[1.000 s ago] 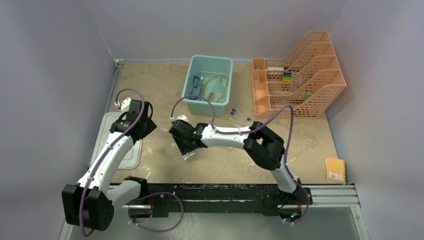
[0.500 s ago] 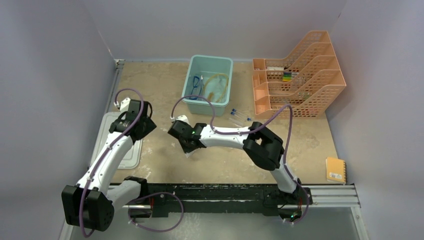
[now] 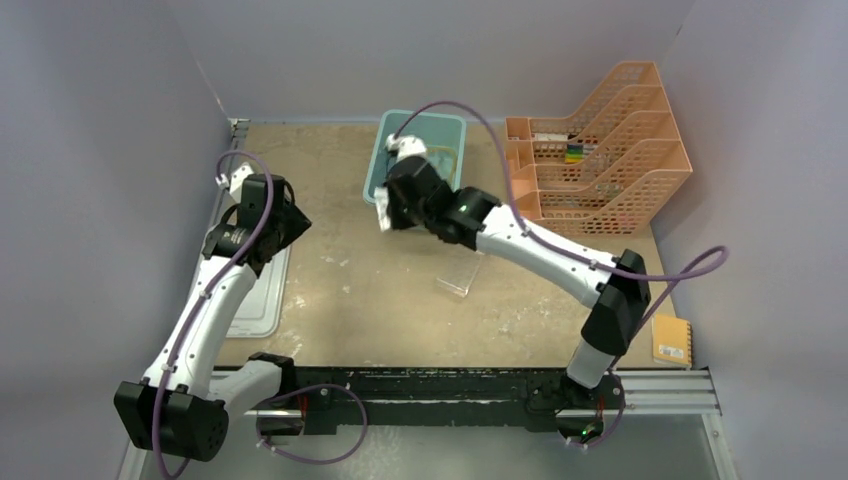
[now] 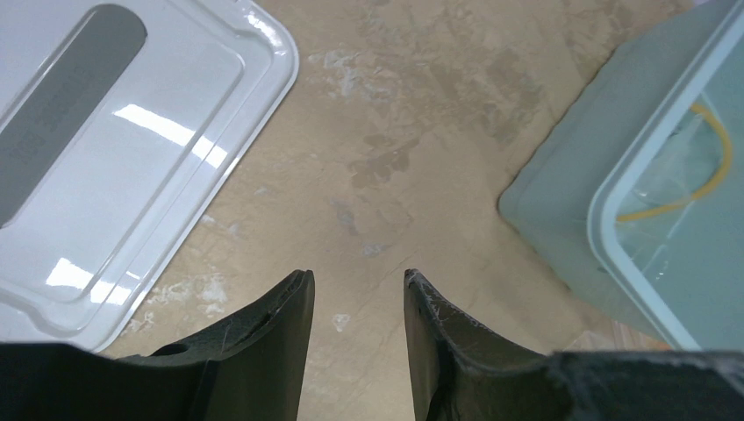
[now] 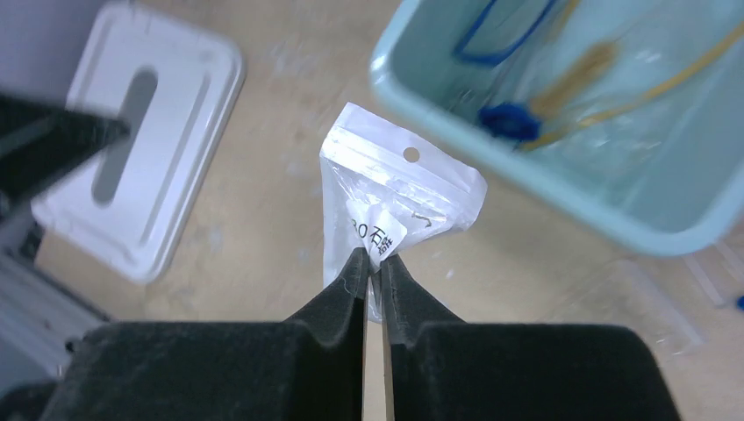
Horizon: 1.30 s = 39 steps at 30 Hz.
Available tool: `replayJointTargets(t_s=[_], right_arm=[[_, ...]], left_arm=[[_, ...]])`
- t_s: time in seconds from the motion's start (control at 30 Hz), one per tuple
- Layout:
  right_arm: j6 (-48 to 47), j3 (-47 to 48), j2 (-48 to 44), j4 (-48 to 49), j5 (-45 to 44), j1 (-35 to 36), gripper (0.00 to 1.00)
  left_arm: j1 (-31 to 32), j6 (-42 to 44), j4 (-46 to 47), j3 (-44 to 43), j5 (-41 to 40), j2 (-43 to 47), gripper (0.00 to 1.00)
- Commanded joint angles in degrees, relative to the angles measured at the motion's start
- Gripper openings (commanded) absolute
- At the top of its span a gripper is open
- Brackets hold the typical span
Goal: Organize the chemistry lab equipment
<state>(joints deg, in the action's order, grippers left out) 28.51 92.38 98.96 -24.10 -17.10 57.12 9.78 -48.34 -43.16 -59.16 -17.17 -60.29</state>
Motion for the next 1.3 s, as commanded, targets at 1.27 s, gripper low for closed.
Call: replayJointTargets(t_s=[1.27], right_arm=[[-13.21,37.44,32.85,-3.15,-8.05,-22.85,0.42]], left_arm=[[-0.29,3.98,5.83,-3.84,11.26,-12.91,0.47]])
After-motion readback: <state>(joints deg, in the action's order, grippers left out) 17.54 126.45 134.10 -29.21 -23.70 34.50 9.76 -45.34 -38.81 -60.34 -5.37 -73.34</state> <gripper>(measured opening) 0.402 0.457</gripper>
